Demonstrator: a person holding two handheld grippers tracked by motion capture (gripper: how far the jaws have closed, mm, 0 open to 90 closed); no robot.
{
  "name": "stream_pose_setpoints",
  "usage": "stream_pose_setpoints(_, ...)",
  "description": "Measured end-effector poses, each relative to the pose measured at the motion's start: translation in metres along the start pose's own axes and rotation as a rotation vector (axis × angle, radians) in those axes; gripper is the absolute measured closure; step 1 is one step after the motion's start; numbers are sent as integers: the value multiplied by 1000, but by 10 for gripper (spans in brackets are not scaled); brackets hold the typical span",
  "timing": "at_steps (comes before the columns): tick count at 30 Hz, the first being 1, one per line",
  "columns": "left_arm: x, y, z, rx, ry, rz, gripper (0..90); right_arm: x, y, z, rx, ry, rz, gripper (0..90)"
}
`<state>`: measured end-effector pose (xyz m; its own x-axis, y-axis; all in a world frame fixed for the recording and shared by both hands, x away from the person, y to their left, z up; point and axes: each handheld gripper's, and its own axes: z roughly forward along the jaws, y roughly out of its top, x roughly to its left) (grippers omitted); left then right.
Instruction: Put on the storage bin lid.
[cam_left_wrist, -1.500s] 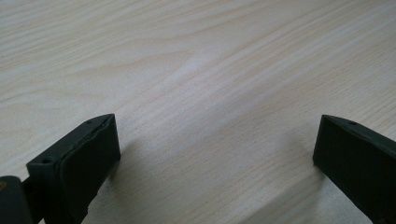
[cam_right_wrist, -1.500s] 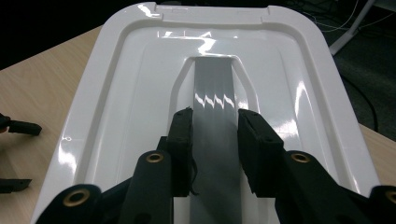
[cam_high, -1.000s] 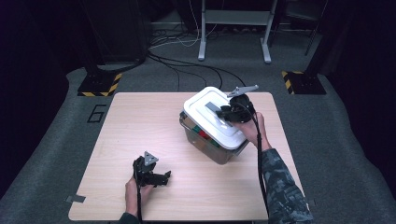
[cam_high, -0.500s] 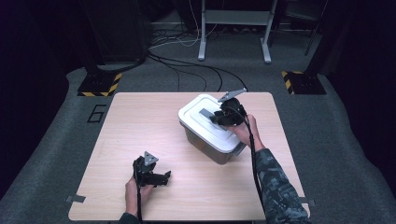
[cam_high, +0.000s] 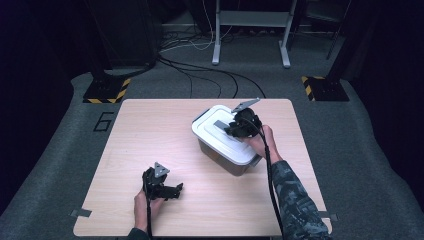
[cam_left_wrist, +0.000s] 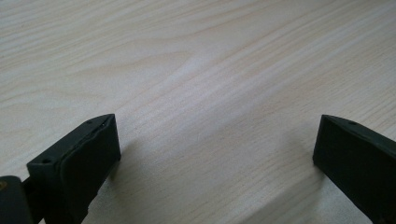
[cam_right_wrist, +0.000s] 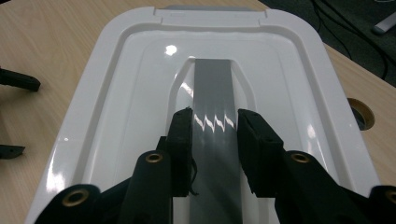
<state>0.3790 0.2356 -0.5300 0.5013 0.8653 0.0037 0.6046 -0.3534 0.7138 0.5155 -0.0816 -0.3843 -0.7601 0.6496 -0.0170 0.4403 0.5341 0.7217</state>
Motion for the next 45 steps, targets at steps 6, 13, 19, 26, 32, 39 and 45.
stream_pose_setpoints(6,0,0,0,0,0,0,3,0,-3,1,-8,4,15,662)
stream_pose_setpoints(13,0,0,0,0,0,0,3,-1,-3,1,-13,13,28,571)
stream_pose_setpoints(19,0,0,0,0,0,0,3,4,-2,-5,-13,-18,26,306)
stream_pose_setpoints(26,0,0,0,0,0,0,3,5,-4,-22,-28,-63,25,124)
stream_pose_setpoints(32,0,0,0,0,0,0,3,6,-14,-40,-29,-98,48,20)
stream_pose_setpoints(39,0,0,0,0,0,0,3,5,-33,-66,-54,-149,93,0)
stream_pose_setpoints(45,0,0,0,0,0,0,3,6,-59,-90,-93,-176,133,0)
